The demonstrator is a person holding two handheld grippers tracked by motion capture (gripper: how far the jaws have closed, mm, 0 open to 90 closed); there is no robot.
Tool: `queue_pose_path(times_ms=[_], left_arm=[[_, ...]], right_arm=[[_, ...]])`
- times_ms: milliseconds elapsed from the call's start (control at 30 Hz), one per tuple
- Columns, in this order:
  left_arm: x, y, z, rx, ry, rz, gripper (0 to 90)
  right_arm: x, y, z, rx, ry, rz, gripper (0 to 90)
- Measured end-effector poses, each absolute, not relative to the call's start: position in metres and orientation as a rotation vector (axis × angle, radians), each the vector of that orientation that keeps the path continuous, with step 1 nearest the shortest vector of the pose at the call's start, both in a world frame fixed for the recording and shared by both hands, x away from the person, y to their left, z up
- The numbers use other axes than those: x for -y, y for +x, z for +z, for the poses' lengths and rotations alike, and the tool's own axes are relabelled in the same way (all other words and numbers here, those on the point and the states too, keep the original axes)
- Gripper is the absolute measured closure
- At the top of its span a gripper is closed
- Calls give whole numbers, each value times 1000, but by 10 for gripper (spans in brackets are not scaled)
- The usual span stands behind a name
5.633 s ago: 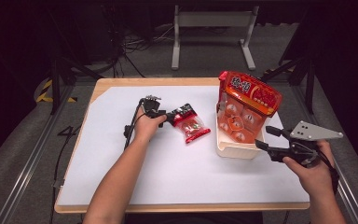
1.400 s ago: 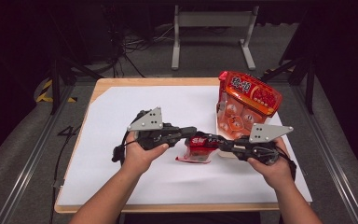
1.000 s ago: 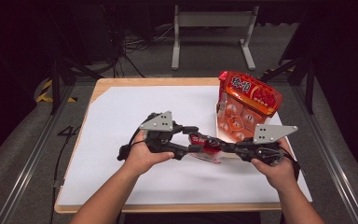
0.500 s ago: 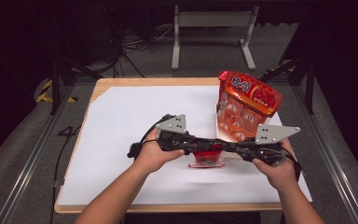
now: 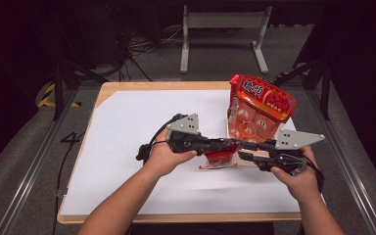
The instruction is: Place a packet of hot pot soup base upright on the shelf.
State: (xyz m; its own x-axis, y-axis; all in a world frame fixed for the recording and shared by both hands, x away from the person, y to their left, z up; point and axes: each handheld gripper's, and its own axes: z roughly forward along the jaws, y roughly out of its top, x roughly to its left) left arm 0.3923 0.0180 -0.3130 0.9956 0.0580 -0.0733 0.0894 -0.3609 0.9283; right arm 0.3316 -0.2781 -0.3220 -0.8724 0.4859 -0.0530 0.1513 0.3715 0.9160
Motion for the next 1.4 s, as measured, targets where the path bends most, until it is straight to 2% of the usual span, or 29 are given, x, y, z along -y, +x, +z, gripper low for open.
queue_pose_path(times_ms=[200,600,1400], left_arm=[[-12,399,-299,-87,1955,-7,900],[5,420,-284,-48,1937,17,900],[46,447,-292,29,1924,-66,900]], right_arm=[[299,324,-314,-2286,609,1509,618],[322,310,-300,-2224,618,1515,634],[331,300,-291,-2194,554,1568,652]])
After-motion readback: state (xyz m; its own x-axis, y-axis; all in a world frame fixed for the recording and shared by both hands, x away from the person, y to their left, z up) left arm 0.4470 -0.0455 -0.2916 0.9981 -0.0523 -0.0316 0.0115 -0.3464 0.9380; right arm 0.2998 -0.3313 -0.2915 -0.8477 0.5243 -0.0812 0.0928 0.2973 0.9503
